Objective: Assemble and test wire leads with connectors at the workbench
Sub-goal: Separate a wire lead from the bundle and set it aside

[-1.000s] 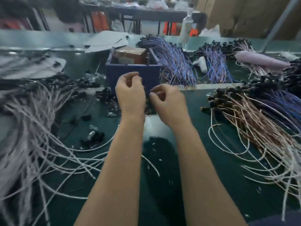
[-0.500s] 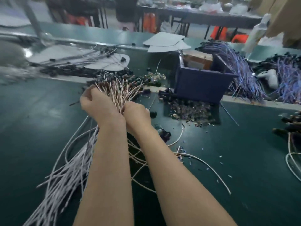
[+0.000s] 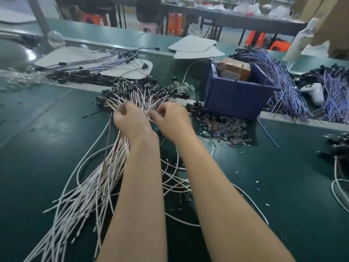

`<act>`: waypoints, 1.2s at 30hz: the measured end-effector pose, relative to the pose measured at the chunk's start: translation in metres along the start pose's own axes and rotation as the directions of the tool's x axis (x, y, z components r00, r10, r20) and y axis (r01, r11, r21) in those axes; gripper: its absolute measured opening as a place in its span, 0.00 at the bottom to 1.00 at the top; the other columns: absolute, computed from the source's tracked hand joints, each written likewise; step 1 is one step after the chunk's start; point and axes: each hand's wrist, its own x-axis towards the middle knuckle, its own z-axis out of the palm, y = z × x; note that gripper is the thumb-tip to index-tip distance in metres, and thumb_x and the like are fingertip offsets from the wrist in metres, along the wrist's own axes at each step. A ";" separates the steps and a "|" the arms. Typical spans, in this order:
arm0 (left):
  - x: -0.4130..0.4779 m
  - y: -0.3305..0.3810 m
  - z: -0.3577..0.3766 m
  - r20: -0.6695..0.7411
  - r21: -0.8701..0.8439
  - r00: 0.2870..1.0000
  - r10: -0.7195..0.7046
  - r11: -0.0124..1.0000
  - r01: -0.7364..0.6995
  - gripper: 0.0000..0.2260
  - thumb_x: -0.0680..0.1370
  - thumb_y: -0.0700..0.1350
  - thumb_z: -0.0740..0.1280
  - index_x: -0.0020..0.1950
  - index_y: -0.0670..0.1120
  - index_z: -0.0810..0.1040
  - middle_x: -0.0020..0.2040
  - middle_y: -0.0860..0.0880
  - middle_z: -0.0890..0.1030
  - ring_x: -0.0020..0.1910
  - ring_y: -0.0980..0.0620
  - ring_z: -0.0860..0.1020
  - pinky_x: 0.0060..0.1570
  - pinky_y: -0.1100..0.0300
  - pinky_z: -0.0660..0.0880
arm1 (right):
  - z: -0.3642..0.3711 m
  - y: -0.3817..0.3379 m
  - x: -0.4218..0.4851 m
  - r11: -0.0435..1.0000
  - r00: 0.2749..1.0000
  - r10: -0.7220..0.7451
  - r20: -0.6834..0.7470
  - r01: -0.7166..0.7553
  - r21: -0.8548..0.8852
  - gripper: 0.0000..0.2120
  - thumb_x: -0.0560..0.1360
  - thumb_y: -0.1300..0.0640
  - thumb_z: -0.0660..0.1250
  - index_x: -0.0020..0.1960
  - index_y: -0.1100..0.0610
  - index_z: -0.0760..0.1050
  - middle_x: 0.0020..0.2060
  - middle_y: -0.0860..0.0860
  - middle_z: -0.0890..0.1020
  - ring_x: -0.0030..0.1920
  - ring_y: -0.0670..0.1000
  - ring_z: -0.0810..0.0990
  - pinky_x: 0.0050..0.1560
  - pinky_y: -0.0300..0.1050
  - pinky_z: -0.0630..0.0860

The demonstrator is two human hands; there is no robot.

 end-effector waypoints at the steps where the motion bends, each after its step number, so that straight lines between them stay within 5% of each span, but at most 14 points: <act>1: -0.001 -0.001 0.000 -0.007 0.003 1.000 0.002 1.000 -0.002 0.05 0.78 0.37 0.57 0.51 0.43 0.71 0.47 0.44 0.74 0.41 0.51 0.71 0.43 0.58 0.68 | 0.004 -0.001 0.000 0.995 0.997 0.012 0.077 -0.004 -0.095 0.16 0.77 0.45 0.62 0.52 0.58 0.78 0.50 0.54 0.81 0.53 0.56 0.77 0.55 0.50 0.74; 4: -0.003 -0.003 -0.002 -0.038 0.042 0.999 0.033 0.999 -0.032 0.05 0.78 0.38 0.57 0.51 0.43 0.70 0.47 0.45 0.73 0.43 0.50 0.70 0.44 0.58 0.67 | 0.017 -0.002 -0.002 0.969 0.986 0.045 0.162 -0.003 -0.247 0.10 0.78 0.52 0.61 0.52 0.55 0.78 0.50 0.54 0.82 0.55 0.57 0.76 0.59 0.51 0.66; 6: -0.004 -0.002 -0.003 -0.053 0.050 0.997 0.063 0.997 -0.060 0.05 0.78 0.38 0.57 0.51 0.43 0.71 0.44 0.46 0.73 0.41 0.50 0.70 0.41 0.58 0.68 | 0.018 0.000 -0.006 0.973 0.997 0.014 0.079 0.004 -0.230 0.10 0.79 0.54 0.59 0.51 0.56 0.77 0.48 0.54 0.82 0.52 0.56 0.76 0.57 0.50 0.65; 10: -0.006 -0.002 -0.001 -0.012 0.138 1.000 -0.003 0.990 0.004 0.04 0.79 0.41 0.58 0.49 0.43 0.72 0.41 0.47 0.74 0.38 0.51 0.71 0.40 0.59 0.68 | -0.008 0.000 -0.013 0.981 0.974 -0.075 -0.213 0.111 0.161 0.12 0.80 0.54 0.60 0.48 0.60 0.79 0.37 0.52 0.81 0.38 0.51 0.77 0.42 0.43 0.71; 13: -0.015 -0.004 0.006 0.218 0.206 0.957 -0.189 0.968 0.144 0.14 0.82 0.49 0.57 0.41 0.44 0.74 0.35 0.50 0.75 0.25 0.57 0.67 0.26 0.66 0.66 | -0.044 0.000 -0.017 0.928 0.962 -0.152 -0.225 0.218 0.303 0.10 0.80 0.55 0.62 0.50 0.59 0.80 0.29 0.41 0.74 0.29 0.38 0.71 0.32 0.30 0.65; 17: -0.038 0.001 0.028 0.508 0.015 0.849 -0.145 0.987 0.160 0.14 0.83 0.47 0.55 0.43 0.43 0.74 0.35 0.49 0.82 0.21 0.60 0.65 0.21 0.68 0.64 | -0.092 0.027 -0.030 0.969 0.984 -0.162 -0.076 0.173 0.178 0.11 0.80 0.54 0.62 0.46 0.55 0.80 0.20 0.41 0.71 0.23 0.40 0.68 0.26 0.34 0.61; 21: -0.077 -0.001 0.051 0.719 0.061 0.695 0.017 0.994 -0.088 0.11 0.83 0.42 0.57 0.45 0.43 0.75 0.34 0.50 0.82 0.24 0.59 0.69 0.28 0.66 0.68 | -0.128 0.062 -0.047 0.993 0.992 -0.097 -0.081 0.090 -0.077 0.10 0.78 0.51 0.64 0.52 0.53 0.81 0.41 0.50 0.77 0.38 0.46 0.74 0.37 0.40 0.67; 25: -0.108 -0.013 0.068 0.859 0.091 0.499 0.110 0.928 -0.362 0.12 0.83 0.46 0.57 0.45 0.50 0.78 0.40 0.52 0.81 0.34 0.60 0.76 0.38 0.66 0.72 | -0.153 0.083 -0.058 0.998 0.955 -0.065 -0.289 0.061 -0.021 0.07 0.78 0.53 0.65 0.49 0.54 0.81 0.32 0.49 0.75 0.30 0.43 0.71 0.31 0.36 0.65; 28: -0.112 -0.032 0.072 0.845 0.246 0.527 0.089 0.811 -0.531 0.11 0.83 0.47 0.56 0.52 0.48 0.78 0.40 0.56 0.76 0.42 0.58 0.75 0.43 0.65 0.70 | -0.162 0.099 -0.065 0.997 0.898 -0.011 -0.439 0.042 0.062 0.07 0.79 0.55 0.63 0.46 0.54 0.79 0.33 0.54 0.80 0.36 0.55 0.79 0.39 0.46 0.73; 30: -0.107 -0.048 0.071 0.719 0.376 0.694 0.042 0.817 -0.438 0.11 0.83 0.45 0.56 0.61 0.46 0.74 0.47 0.53 0.74 0.49 0.55 0.73 0.48 0.65 0.67 | -0.164 0.107 -0.069 0.995 0.852 0.025 -0.524 0.030 0.095 0.05 0.79 0.55 0.64 0.45 0.52 0.76 0.33 0.52 0.80 0.38 0.56 0.81 0.44 0.47 0.76; 32: -0.101 -0.057 0.068 0.587 0.352 0.804 -0.095 0.924 -0.148 0.11 0.82 0.42 0.54 0.61 0.45 0.72 0.50 0.51 0.74 0.50 0.54 0.74 0.50 0.62 0.69 | -0.162 0.114 -0.071 0.989 0.823 0.065 -0.564 0.022 0.147 0.03 0.78 0.56 0.65 0.45 0.50 0.75 0.34 0.49 0.80 0.37 0.52 0.82 0.46 0.47 0.78; 36: -0.095 -0.061 0.063 0.537 0.203 0.772 -0.340 0.940 0.273 0.10 0.81 0.39 0.54 0.58 0.44 0.72 0.50 0.48 0.77 0.41 0.54 0.79 0.47 0.58 0.76 | -0.153 0.129 -0.070 0.956 0.793 0.140 -0.593 0.047 0.289 0.04 0.77 0.60 0.66 0.47 0.51 0.76 0.38 0.47 0.80 0.42 0.49 0.81 0.52 0.48 0.79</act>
